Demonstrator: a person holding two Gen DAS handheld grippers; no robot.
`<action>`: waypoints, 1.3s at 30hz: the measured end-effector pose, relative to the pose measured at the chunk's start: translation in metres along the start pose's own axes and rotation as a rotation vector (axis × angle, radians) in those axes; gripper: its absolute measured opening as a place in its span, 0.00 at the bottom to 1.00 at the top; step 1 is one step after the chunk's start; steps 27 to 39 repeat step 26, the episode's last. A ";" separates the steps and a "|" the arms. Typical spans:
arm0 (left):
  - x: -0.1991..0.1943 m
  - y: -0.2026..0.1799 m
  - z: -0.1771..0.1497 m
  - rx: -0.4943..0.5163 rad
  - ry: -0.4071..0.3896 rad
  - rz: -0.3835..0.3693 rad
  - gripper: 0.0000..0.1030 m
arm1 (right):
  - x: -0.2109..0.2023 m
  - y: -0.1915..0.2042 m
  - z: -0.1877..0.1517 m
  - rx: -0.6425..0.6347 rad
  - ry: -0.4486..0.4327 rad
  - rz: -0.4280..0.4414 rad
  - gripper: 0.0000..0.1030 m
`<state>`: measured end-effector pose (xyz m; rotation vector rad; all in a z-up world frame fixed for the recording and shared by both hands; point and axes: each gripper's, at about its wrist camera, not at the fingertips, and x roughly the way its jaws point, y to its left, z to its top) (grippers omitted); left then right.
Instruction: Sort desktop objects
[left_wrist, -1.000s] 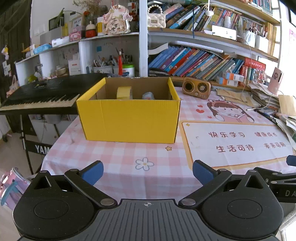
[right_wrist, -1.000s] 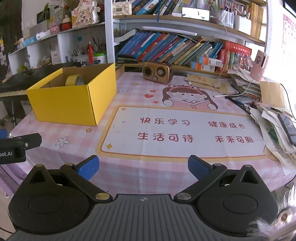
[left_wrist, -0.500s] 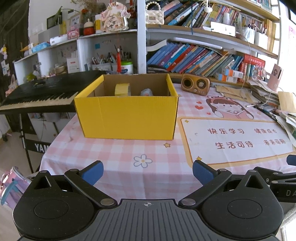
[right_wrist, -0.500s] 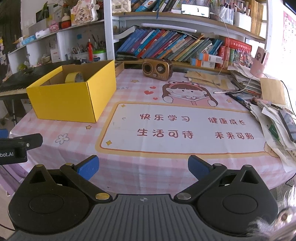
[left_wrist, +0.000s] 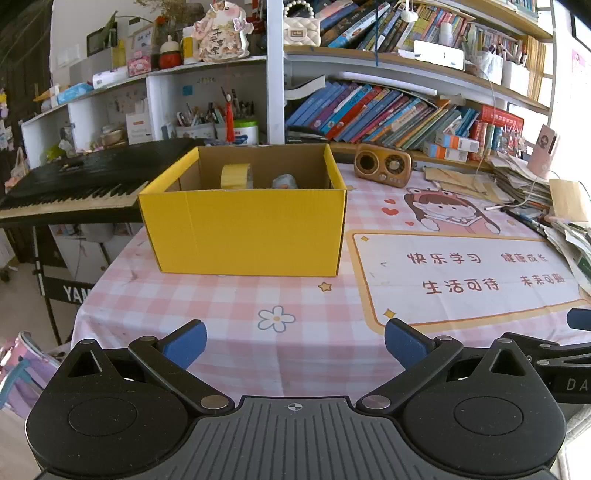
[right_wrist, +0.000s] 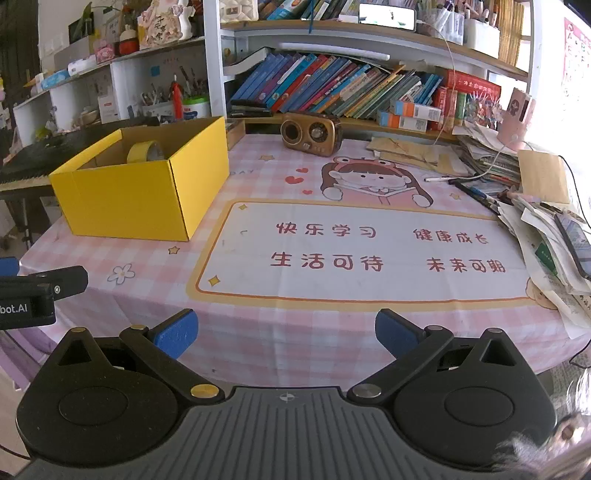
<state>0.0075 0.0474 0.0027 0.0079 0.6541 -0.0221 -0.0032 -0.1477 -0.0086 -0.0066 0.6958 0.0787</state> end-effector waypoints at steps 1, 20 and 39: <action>0.000 0.000 0.000 0.000 0.000 0.000 1.00 | 0.000 0.000 0.000 0.000 0.000 0.000 1.00; -0.003 0.001 0.000 0.000 -0.021 -0.022 1.00 | 0.000 0.000 0.000 0.000 0.002 0.000 1.00; -0.001 0.002 0.001 0.000 -0.009 -0.013 1.00 | 0.003 0.006 -0.003 -0.002 0.010 0.003 1.00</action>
